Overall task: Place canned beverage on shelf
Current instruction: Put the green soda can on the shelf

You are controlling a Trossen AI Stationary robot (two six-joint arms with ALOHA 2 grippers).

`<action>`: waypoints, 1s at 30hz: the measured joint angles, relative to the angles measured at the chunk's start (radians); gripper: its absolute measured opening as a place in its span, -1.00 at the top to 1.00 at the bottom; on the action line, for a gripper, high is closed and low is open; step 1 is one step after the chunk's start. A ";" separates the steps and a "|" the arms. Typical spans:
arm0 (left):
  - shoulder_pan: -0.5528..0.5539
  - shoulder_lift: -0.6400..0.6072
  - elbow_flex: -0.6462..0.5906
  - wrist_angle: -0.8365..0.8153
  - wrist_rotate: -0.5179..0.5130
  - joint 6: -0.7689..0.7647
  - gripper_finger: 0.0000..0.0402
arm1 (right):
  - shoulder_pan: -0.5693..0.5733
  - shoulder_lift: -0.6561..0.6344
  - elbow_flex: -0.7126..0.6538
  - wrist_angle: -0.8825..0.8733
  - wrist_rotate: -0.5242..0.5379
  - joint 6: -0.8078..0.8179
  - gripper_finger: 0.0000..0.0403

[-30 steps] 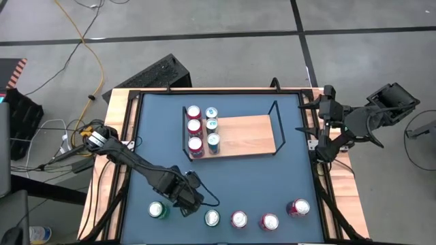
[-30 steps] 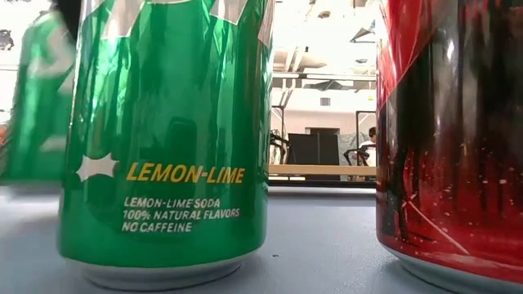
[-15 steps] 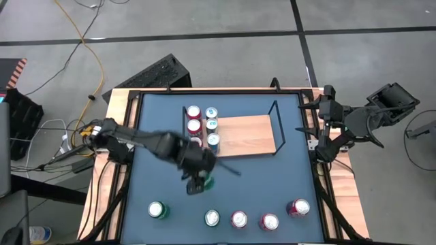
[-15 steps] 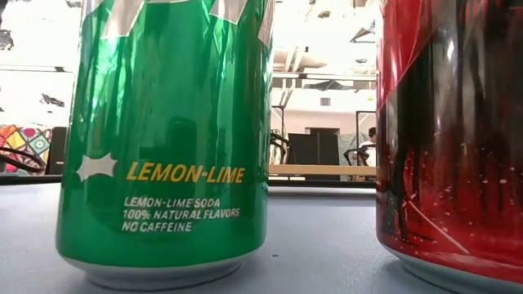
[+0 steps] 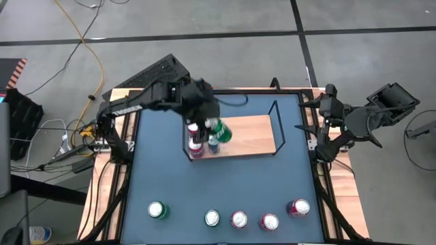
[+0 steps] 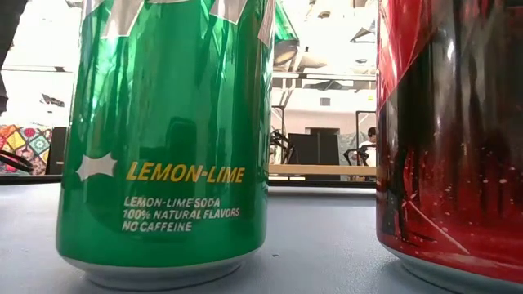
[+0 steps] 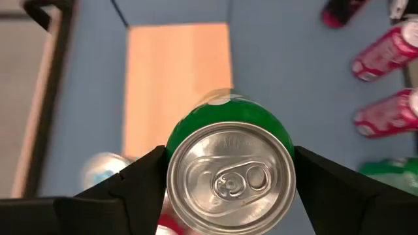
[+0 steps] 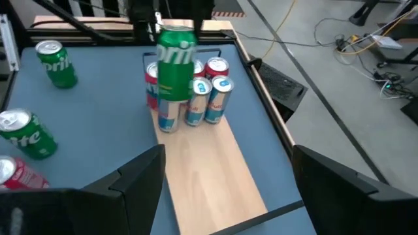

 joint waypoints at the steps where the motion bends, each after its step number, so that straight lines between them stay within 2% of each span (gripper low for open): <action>1: 0.022 0.000 0.002 0.011 0.004 0.028 -0.35 | 0.000 0.000 0.000 0.000 0.008 0.000 -0.58; 7: 0.131 0.009 0.002 0.140 0.015 0.203 -0.35 | 0.000 0.000 0.000 0.000 0.043 0.011 -0.58; 13: 0.218 0.058 0.001 0.188 0.110 0.310 -0.35 | 0.000 0.000 0.000 0.000 0.045 0.023 -0.58; 20: 0.241 0.156 0.001 0.170 0.125 0.472 -0.35 | 0.000 0.000 0.000 0.000 0.054 0.039 -0.58; 30: 0.235 0.271 0.002 0.150 0.093 0.568 -0.40 | -0.023 -0.001 -0.051 0.000 0.069 0.040 -0.58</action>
